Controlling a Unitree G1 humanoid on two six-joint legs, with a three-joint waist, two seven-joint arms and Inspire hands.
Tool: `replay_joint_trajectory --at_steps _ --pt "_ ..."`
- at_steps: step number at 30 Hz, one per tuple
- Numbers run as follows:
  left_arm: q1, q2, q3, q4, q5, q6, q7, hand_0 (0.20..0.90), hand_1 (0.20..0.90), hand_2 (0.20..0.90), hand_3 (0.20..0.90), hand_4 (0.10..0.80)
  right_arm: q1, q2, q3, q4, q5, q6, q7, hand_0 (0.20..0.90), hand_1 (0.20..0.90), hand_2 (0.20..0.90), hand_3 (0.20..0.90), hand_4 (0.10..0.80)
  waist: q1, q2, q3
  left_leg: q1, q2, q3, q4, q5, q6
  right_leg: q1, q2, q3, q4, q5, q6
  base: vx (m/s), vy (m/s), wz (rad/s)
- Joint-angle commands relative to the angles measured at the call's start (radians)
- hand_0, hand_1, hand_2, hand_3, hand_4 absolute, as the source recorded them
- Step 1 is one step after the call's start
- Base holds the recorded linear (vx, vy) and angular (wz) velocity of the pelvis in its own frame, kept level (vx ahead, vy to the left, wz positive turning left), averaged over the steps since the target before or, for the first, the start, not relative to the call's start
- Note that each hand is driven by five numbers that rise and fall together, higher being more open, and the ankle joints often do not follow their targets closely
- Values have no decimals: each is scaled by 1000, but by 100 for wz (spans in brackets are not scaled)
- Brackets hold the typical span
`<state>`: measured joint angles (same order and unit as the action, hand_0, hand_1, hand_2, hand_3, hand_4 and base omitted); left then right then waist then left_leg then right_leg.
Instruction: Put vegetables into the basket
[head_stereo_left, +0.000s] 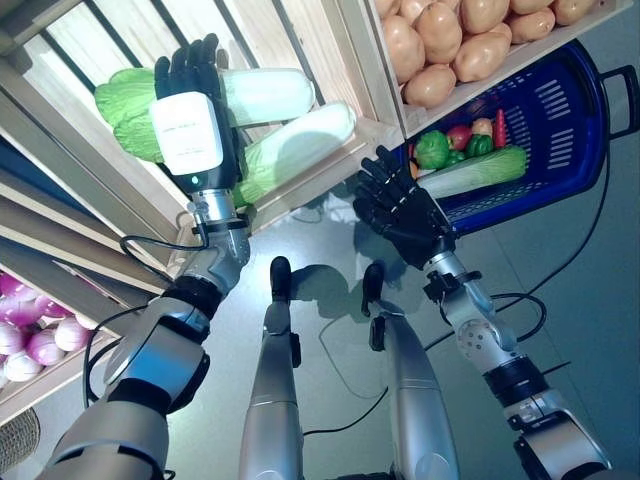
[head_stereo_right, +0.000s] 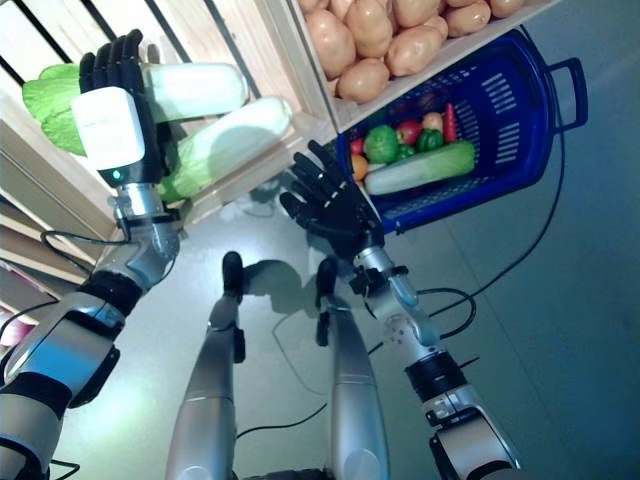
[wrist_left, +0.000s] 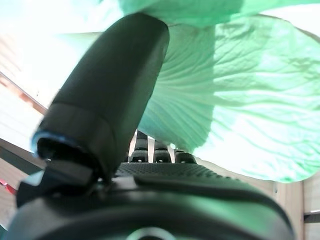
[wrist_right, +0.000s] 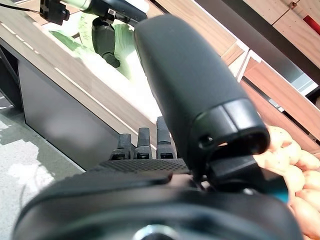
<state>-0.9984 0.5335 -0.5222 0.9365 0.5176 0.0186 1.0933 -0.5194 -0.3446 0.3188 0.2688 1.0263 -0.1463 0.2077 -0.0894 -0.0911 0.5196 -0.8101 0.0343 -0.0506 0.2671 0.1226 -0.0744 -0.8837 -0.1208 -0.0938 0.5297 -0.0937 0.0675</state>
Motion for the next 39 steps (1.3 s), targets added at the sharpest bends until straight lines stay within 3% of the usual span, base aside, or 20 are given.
replay_joint_trajectory --at_steps 1,2,15,22,28,33,39 --pt "-111 8 35 31 44 22 123 474 474 474 474 516 -7 9 -50 -127 -21 -81 -11 900 900 900 900 800 8 -12 0 -44 -37 29 111 -86 13 31 54 7 -66 68 -1 0 0 0" --pt "-112 10 36 31 42 24 120 300 300 300 300 400 -7 8 -50 -127 -25 -82 -14 900 900 900 900 800 8 -10 0 -44 -38 30 109 -85 14 30 53 5 -67 68 -2 0 0 0" --pt "-118 12 32 26 52 37 130 300 300 300 300 400 -12 11 -62 -125 -37 -83 0 900 900 900 900 800 7 0 0 -45 -40 28 100 -78 12 27 53 2 -71 71 0 0 0 0" --pt "-108 22 52 -1 71 -11 159 300 300 300 300 400 -3 14 -69 -141 -35 -79 12 900 900 900 900 800 7 4 0 -20 -40 31 91 -81 13 47 53 1 -73 68 -2 0 0 0" --pt "-33 23 98 -96 144 -81 169 300 300 300 300 400 44 43 -76 -169 -51 -88 33 900 900 900 900 800 15 9 0 78 -42 35 47 -89 14 140 44 -11 -104 64 7 0 0 0" --pt "93 32 141 -203 176 -182 157 300 300 300 300 400 112 42 -104 -178 -45 -87 59 900 900 900 900 800 32 18 0 231 -44 44 -30 -90 19 295 23 -29 -194 80 20 21 -19 -3" --pt "269 -1 219 -359 -46 -409 -31 300 300 300 300 400 175 48 -125 -171 -28 -72 82 900 900 900 900 800 62 44 -19 404 -56 36 -113 -85 29 470 -5 -54 -280 87 33 83 8 -2"
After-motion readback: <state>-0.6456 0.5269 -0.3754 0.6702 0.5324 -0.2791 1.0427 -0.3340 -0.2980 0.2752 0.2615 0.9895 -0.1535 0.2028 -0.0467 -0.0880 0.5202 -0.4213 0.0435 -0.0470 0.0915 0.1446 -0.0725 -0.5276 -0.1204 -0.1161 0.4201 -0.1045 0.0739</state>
